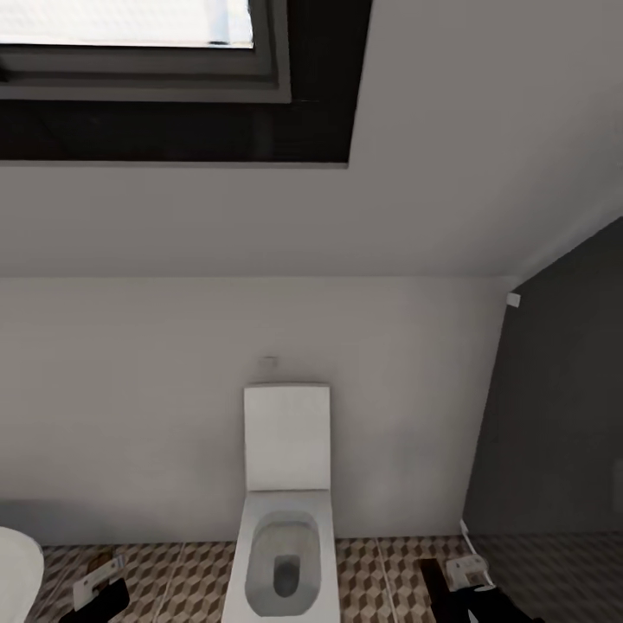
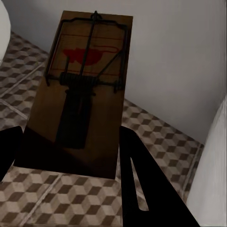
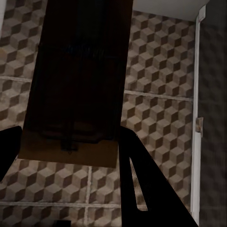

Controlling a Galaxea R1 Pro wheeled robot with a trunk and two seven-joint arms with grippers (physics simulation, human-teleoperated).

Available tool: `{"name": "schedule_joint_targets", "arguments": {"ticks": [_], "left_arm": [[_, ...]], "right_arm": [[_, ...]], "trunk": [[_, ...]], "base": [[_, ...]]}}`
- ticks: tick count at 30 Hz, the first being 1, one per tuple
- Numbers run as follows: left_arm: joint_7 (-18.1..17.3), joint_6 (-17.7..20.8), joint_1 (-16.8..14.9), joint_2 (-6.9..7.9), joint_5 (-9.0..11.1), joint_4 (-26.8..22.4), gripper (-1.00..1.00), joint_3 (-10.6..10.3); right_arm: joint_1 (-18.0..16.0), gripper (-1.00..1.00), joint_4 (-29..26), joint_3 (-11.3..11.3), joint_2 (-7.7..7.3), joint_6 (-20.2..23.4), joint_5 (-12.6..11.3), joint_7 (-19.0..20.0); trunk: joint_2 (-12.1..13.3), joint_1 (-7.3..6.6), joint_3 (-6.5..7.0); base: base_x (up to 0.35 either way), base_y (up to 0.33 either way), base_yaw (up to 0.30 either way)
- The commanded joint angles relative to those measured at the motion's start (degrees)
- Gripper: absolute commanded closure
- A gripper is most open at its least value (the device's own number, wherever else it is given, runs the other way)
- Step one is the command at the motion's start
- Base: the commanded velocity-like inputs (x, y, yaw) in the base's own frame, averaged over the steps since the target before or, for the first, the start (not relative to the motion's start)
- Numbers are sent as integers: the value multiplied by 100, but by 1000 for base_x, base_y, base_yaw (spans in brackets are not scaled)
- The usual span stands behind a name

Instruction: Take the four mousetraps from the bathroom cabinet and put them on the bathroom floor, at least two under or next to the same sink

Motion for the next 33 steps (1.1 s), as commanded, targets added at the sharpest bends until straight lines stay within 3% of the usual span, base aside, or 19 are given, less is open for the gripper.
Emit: {"name": "schedule_joint_targets", "arguments": {"ticks": [1,7,18,33], "left_arm": [[12,-16,-4,0,36,3,100,-49],[12,-16,-2,2,36,3,100,-49],[12,-16,-3,0,37,3,100,-49],[12,-16,-3,0,36,3,100,-49]], "right_arm": [[-2,100,-10,-18,2,35,48,38],[-1,100,-12,-22,1,23,48,33],[2,100,-11,-21,-1,15,48,22],[-1,100,-11,-23,-2,1,48,22]], "trunk": [[-7,1,-10],[-7,1,-10],[-7,1,-10],[-7,1,-10]], "base": [[0,-262,0],[0,-110,77],[0,-8,234],[0,0,21]]}}
